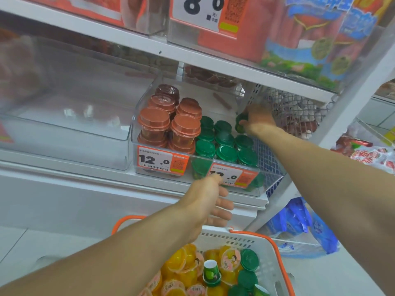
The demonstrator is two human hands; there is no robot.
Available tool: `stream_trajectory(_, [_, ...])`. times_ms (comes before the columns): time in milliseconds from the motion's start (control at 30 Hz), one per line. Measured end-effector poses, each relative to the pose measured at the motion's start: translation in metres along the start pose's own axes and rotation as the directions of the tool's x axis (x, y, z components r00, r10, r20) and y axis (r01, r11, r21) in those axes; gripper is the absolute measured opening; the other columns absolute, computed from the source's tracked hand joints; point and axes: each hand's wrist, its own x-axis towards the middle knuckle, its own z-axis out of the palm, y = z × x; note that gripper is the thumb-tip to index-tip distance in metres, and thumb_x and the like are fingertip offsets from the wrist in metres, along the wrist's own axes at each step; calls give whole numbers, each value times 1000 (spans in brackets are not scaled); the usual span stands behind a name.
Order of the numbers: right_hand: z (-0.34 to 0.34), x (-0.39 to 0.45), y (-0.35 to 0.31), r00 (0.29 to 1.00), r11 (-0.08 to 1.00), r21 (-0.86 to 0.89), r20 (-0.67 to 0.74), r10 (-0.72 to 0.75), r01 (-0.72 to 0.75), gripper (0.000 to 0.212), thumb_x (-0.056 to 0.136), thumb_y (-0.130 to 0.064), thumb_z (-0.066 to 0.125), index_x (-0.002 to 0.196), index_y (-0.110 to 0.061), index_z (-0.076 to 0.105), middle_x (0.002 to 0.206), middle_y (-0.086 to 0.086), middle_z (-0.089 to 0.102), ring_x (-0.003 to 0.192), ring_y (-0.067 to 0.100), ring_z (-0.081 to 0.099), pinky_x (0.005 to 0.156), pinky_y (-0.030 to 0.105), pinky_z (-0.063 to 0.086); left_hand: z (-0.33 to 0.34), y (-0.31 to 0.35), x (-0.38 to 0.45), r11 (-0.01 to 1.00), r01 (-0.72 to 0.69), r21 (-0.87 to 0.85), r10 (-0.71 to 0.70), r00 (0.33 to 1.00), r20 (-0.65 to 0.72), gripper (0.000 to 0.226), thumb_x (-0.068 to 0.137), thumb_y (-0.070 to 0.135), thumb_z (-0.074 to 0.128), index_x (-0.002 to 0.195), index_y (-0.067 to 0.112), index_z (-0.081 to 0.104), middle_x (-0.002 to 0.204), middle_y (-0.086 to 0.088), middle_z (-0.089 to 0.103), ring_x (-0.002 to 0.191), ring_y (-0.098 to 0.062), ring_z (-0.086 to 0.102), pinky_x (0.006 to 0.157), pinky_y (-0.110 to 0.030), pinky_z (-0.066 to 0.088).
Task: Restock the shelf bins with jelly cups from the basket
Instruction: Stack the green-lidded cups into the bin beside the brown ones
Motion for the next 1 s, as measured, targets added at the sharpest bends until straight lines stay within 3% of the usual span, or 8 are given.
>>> stream_trajectory(200, [24, 15, 0, 986, 998, -48, 163, 37, -30, 31, 89, -20, 72, 116, -6, 67, 106, 12, 69, 87, 26, 68, 82, 36, 61, -1, 2, 6, 999, -43, -13, 43, 999, 15, 24, 102, 24, 43, 96, 7, 58, 85, -13, 70, 76, -28, 65, 71, -36, 56])
stream_trajectory(433, [22, 13, -5, 982, 995, -62, 169, 83, -74, 51, 88, -13, 70, 134, 1, 53, 122, 17, 63, 103, 32, 66, 86, 40, 59, 4, -1, 7, 998, -50, 44, 49, 999, 24, 25, 100, 22, 45, 106, 4, 61, 88, -11, 72, 77, -26, 66, 75, -37, 58])
stream_trajectory(667, [19, 8, -10, 979, 994, -88, 184, 83, -68, 38, 92, -13, 61, 124, 4, 54, 114, 17, 63, 97, 30, 66, 85, 38, 59, 3, -3, 10, 996, -55, 64, 54, 998, 25, 26, 100, 22, 45, 109, 2, 61, 89, -11, 72, 76, -25, 66, 71, -35, 57])
stream_trajectory(833, [9, -10, -15, 975, 992, -128, 220, 34, -6, 30, 96, -10, 51, 123, -2, 62, 119, 14, 64, 91, 25, 63, 77, 31, 57, 3, -5, 13, 992, -69, 106, 67, 997, 25, 21, 99, 20, 46, 104, 6, 61, 89, -11, 71, 76, -25, 66, 72, -35, 56])
stream_trajectory(933, [-9, -34, -20, 990, 998, -53, 138, -25, 33, 34, 92, -3, 53, 124, -5, 65, 130, 17, 61, 111, 32, 62, 95, 38, 54, 4, -8, 12, 987, -76, 144, 73, 997, 25, 18, 98, 19, 47, 103, 8, 60, 91, -11, 70, 76, -25, 65, 68, -34, 55])
stream_trajectory(1000, [-22, -62, -21, 992, 990, 59, -9, -125, 126, 33, 89, -2, 51, 117, -7, 69, 125, 16, 65, 113, 34, 62, 99, 38, 51, 2, -12, 11, 980, -69, 186, 67, 998, 18, 20, 97, 18, 48, 107, 6, 60, 91, -11, 70, 74, -25, 64, 66, -33, 54])
